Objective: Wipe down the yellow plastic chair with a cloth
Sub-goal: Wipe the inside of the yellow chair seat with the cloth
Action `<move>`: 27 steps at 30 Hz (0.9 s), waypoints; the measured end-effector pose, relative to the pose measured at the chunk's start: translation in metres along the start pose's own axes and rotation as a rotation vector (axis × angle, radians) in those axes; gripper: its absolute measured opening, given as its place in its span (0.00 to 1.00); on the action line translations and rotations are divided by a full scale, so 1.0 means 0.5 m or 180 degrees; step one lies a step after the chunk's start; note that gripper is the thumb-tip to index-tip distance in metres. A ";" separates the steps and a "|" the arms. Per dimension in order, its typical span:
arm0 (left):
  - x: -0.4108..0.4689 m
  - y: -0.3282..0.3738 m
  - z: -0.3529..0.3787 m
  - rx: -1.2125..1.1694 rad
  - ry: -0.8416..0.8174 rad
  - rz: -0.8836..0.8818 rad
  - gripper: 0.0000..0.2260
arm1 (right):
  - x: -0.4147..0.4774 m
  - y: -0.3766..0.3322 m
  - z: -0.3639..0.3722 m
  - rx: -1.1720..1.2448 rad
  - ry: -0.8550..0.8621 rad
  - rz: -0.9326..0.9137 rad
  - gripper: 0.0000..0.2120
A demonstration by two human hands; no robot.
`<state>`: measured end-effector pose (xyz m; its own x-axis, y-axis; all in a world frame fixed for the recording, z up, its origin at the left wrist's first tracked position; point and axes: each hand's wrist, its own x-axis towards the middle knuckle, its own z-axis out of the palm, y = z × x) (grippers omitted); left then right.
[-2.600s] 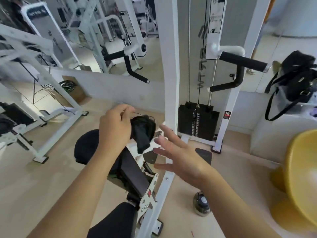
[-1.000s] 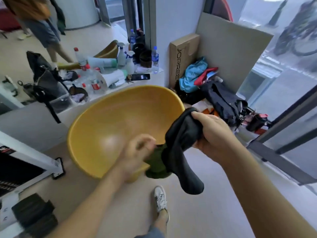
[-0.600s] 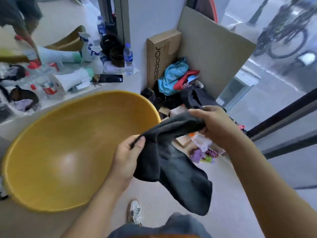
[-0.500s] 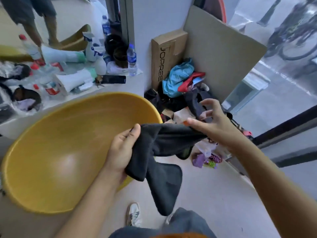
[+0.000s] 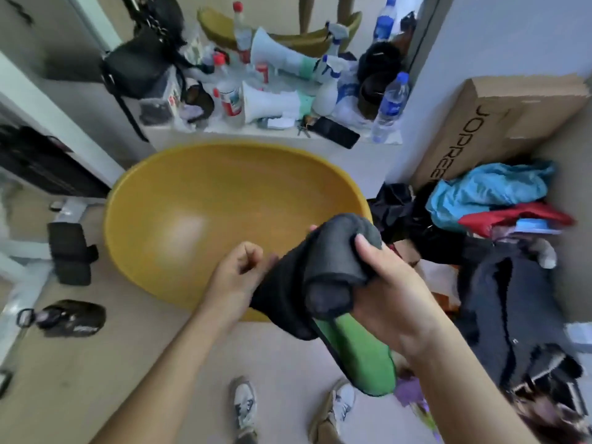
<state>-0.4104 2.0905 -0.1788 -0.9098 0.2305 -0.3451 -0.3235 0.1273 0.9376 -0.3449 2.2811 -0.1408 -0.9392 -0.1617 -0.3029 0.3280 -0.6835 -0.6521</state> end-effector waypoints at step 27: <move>0.252 -0.979 -0.088 0.4183 -0.0179 0.0247 0.25 | 0.369 0.637 -0.588 -0.6149 0.0983 0.0096 0.02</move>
<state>-0.3781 2.0148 -0.6793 -0.8922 0.3152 -0.3236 0.2501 0.9412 0.2272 -0.3837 2.2426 -0.6085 -0.9554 0.0997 -0.2781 0.1952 0.9195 -0.3411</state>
